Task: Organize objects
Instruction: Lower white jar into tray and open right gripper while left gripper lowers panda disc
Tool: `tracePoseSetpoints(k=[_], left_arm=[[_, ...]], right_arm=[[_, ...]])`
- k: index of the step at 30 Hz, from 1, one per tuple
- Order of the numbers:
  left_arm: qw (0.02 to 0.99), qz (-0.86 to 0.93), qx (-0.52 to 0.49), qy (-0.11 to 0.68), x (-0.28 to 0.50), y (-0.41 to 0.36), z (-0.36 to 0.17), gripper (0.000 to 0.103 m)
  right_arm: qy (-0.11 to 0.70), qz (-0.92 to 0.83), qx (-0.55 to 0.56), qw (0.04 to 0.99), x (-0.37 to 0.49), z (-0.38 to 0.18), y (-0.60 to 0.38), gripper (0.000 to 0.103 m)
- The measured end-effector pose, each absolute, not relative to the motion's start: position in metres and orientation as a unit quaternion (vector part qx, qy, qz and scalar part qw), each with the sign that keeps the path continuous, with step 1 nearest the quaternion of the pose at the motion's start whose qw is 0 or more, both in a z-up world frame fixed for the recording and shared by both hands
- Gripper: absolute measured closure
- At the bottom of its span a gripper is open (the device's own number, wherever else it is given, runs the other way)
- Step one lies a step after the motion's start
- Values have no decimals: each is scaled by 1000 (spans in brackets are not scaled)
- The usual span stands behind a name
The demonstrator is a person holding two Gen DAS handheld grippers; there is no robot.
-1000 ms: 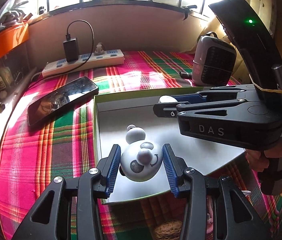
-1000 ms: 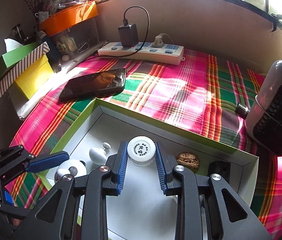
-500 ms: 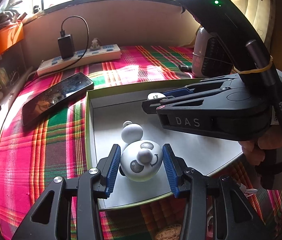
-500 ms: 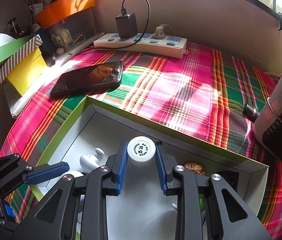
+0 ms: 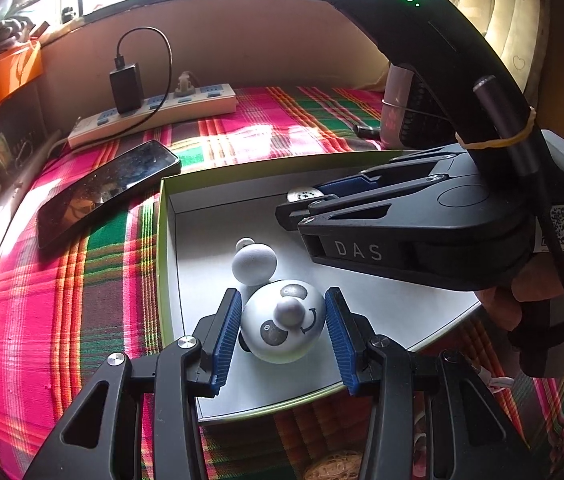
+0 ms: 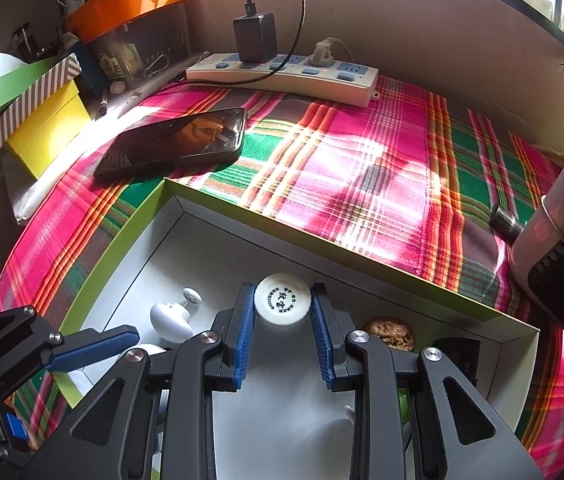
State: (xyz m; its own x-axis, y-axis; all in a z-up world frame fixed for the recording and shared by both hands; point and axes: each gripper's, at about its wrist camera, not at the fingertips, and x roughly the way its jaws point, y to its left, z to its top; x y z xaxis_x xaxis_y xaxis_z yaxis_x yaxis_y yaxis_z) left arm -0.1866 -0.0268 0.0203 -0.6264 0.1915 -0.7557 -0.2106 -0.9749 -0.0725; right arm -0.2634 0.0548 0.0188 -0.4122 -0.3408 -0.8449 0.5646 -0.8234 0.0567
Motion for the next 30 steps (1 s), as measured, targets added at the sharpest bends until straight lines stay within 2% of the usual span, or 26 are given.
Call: tracePoseSetpoints(k=[18,24,30], left_arm=[[110,901,-419,11,-187,-26,20,61],[110,901,-419,11,-188,-26,20,61],[111,901,-419,9,-188,-25,22,61]], right_arm=[[123,-833,468,267,-265,19,53,74],[114,-834,469,266,-264,19,56,64],[105,-838,467,261,-262,21,58,64]])
